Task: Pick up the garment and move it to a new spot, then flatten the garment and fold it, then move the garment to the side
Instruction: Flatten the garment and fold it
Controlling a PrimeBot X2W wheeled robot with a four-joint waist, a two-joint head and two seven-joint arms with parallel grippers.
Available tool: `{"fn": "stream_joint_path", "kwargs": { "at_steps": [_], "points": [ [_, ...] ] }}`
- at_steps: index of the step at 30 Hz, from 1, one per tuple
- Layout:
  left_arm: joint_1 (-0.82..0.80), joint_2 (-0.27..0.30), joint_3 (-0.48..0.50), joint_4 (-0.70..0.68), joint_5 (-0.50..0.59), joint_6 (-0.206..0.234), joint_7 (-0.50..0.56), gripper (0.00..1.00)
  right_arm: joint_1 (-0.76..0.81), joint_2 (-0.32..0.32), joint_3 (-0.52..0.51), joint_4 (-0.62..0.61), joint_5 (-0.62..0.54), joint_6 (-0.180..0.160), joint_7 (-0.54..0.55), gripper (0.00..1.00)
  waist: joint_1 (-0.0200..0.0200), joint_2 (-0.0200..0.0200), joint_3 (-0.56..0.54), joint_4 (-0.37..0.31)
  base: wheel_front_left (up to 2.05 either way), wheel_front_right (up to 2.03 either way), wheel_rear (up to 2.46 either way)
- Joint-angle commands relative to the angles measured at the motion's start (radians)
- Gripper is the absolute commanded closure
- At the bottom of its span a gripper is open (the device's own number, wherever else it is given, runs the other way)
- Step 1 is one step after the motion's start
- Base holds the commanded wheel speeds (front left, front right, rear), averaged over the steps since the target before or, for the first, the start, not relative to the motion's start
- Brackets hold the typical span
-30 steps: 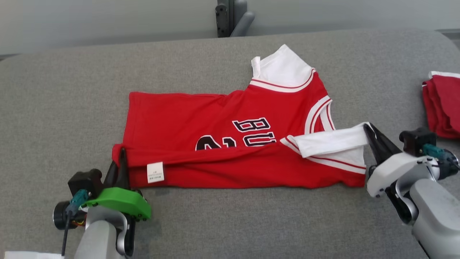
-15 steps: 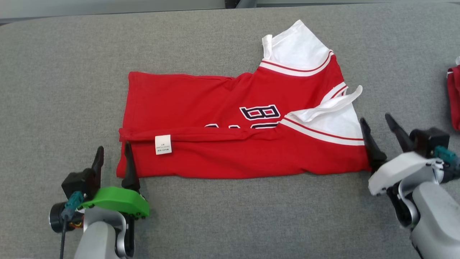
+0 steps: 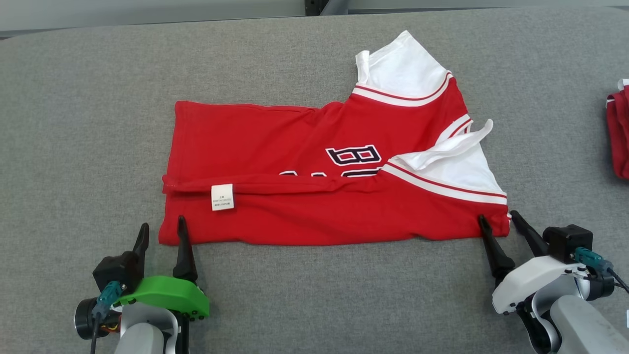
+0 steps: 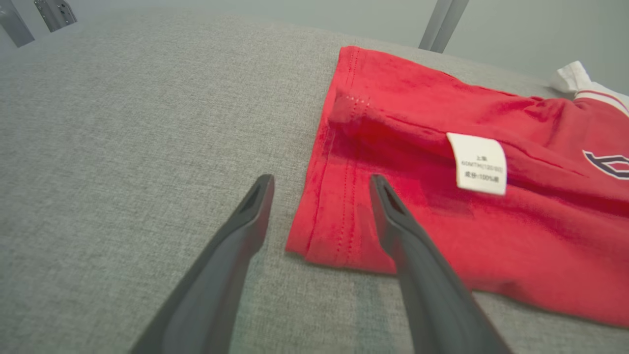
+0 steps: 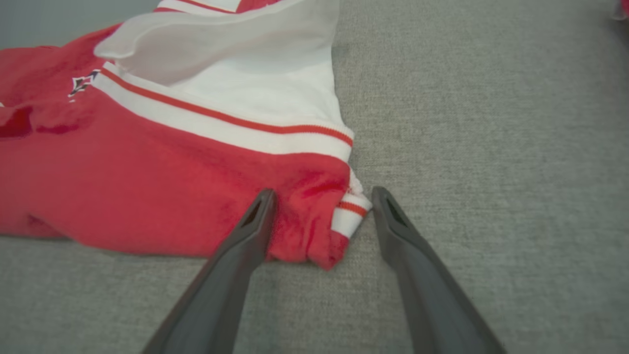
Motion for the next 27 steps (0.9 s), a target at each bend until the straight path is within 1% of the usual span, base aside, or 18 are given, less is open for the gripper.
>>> {"fn": "stream_joint_path", "kwargs": {
  "at_steps": [1, 2, 3, 4, 5, 11, 14, 15, 18, 19, 20, 21, 24, 27],
  "points": [
    [-0.008, 0.005, 0.001, 0.003, -0.004, -0.001, 0.001, 0.00, -0.003, 0.005, 0.004, 0.007, 0.001, -0.002, -0.001, 0.00, 0.0000, 0.0000, -0.001, 0.002, 0.00, 0.00, 0.00],
    [-0.012, 0.005, -0.002, 0.005, -0.002, -0.002, 0.001, 0.00, -0.004, 0.006, 0.006, 0.017, 0.001, -0.002, 0.000, 0.00, 0.0000, 0.0000, -0.001, 0.004, 0.00, 0.00, 0.00],
    [-0.014, 0.005, -0.006, 0.010, 0.001, -0.001, 0.001, 0.00, -0.005, 0.007, 0.009, 0.024, 0.004, -0.002, 0.000, 0.24, 0.0000, 0.0000, -0.001, 0.005, 0.00, 0.00, 0.00],
    [-0.015, 0.004, -0.010, 0.024, 0.002, -0.004, 0.001, 0.00, -0.005, 0.008, 0.012, 0.029, 0.001, -0.002, 0.001, 0.67, 0.0000, 0.0000, -0.002, 0.005, 0.00, 0.00, 0.00],
    [-0.020, 0.005, -0.011, 0.041, 0.002, -0.006, 0.001, 0.00, -0.007, 0.010, 0.016, 0.032, -0.001, -0.002, 0.001, 1.00, 0.0000, 0.0000, -0.001, 0.005, 0.00, 0.00, 0.00],
    [-0.074, 0.005, 0.016, 0.111, 0.019, -0.022, 0.001, 0.00, -0.039, 0.004, 0.037, 0.007, 0.008, -0.002, 0.000, 1.00, 0.0000, 0.0000, 0.015, 0.000, 0.00, 0.00, 0.00],
    [-0.104, 0.004, 0.023, 0.192, 0.022, -0.027, 0.002, 0.00, -0.048, 0.000, 0.049, -0.006, 0.013, -0.002, 0.000, 1.00, 0.0000, 0.0000, 0.027, -0.009, 0.00, 0.00, 0.00],
    [-0.111, 0.004, 0.018, 0.216, 0.019, -0.027, 0.003, 0.00, -0.049, 0.000, 0.051, -0.008, 0.013, -0.002, 0.000, 1.00, 0.0000, 0.0000, 0.029, -0.010, 0.00, 0.00, 0.00],
    [-0.122, 0.003, 0.001, 0.260, -0.013, -0.049, 0.005, 0.00, -0.050, 0.001, 0.055, -0.011, 0.016, -0.002, 0.000, 1.00, 0.0000, 0.0000, 0.031, -0.015, 0.00, 0.00, 0.00],
    [-0.123, 0.002, -0.005, 0.273, -0.027, -0.058, 0.005, 0.02, -0.050, 0.003, 0.053, -0.012, 0.020, -0.002, 0.000, 1.00, 0.0000, 0.0000, 0.031, -0.017, 0.00, 0.00, 0.00],
    [-0.125, -0.001, -0.015, 0.285, -0.040, -0.069, 0.008, 0.78, -0.051, 0.004, 0.051, -0.014, 0.020, -0.002, 0.000, 1.00, 0.0000, 0.0000, 0.030, -0.019, 0.00, 0.00, 0.00],
    [-0.127, -0.002, -0.027, 0.289, -0.046, -0.079, 0.009, 1.00, -0.051, 0.004, 0.050, -0.015, 0.018, -0.002, 0.000, 1.00, 0.0000, 0.0000, 0.028, -0.020, 0.00, 0.00, 0.00],
    [-0.133, 0.000, -0.039, 0.272, -0.063, -0.094, 0.006, 1.00, -0.044, 0.010, 0.035, -0.023, 0.026, -0.002, 0.000, 1.00, 0.0000, 0.0000, 0.008, -0.016, 0.00, 0.00, 0.00],
    [-0.107, 0.003, -0.041, 0.259, -0.076, -0.102, 0.002, 1.00, -0.025, 0.024, 0.020, -0.015, 0.034, -0.002, -0.001, 1.00, 0.0000, 0.0000, -0.042, -0.014, 0.00, 0.00, 0.00]
  ]
}}
